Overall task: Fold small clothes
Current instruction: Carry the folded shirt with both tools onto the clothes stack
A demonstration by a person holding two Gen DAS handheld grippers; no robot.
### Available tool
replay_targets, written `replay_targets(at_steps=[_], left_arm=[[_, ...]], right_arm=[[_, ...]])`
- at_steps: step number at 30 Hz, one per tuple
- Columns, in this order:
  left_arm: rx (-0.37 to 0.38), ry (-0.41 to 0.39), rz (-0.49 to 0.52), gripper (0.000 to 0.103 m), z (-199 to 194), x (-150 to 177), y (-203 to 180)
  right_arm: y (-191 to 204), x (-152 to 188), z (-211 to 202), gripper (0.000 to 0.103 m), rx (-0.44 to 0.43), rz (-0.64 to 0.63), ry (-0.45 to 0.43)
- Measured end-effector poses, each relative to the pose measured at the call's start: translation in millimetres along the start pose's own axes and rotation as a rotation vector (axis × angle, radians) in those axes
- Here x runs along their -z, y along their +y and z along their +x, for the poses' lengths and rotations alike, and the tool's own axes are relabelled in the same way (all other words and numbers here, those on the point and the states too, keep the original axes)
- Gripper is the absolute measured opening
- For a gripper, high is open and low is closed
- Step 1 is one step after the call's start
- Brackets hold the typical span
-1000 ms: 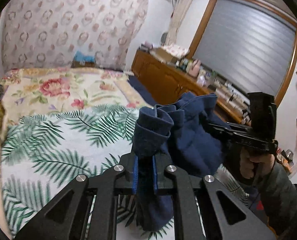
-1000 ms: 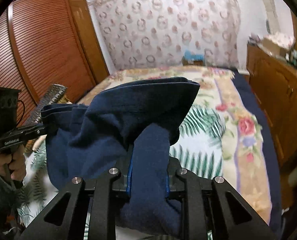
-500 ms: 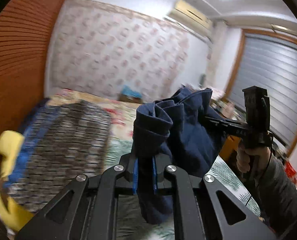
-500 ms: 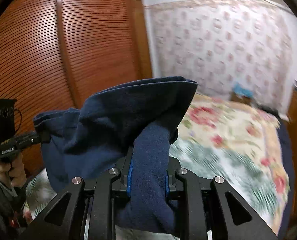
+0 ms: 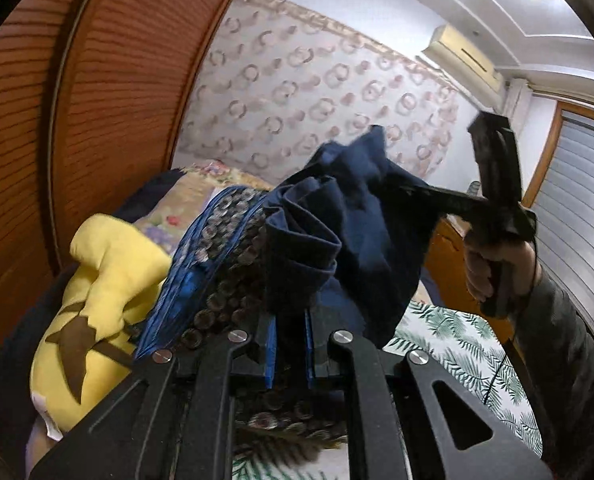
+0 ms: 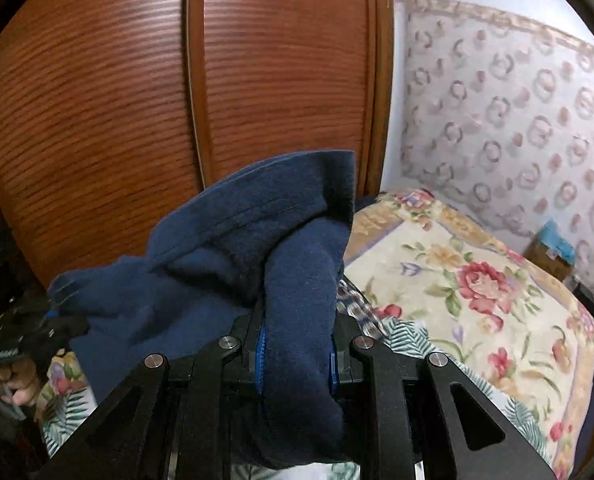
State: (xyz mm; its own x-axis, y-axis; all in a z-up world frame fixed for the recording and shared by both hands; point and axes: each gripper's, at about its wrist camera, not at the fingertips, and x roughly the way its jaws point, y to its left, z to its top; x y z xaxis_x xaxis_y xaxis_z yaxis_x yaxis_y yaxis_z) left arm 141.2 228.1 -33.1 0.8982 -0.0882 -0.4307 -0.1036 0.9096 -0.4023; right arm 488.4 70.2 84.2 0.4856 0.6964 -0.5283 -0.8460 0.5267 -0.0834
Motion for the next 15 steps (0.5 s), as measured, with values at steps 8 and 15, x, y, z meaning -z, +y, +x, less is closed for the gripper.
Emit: replay_targets(at_steps=[8,15], left_arm=[[-0.078,0.057,0.003,0.012,15.4,11.3,18.5],[-0.167,0.000,0.079,0.029,6.8,4.8,4.3]], right_arm=[[-15.7,-12.4,51.6,0.018,-0.011,0.010,0.006],[1.5,3.7,25.9,0.046,0.144,0.024,-0.032]])
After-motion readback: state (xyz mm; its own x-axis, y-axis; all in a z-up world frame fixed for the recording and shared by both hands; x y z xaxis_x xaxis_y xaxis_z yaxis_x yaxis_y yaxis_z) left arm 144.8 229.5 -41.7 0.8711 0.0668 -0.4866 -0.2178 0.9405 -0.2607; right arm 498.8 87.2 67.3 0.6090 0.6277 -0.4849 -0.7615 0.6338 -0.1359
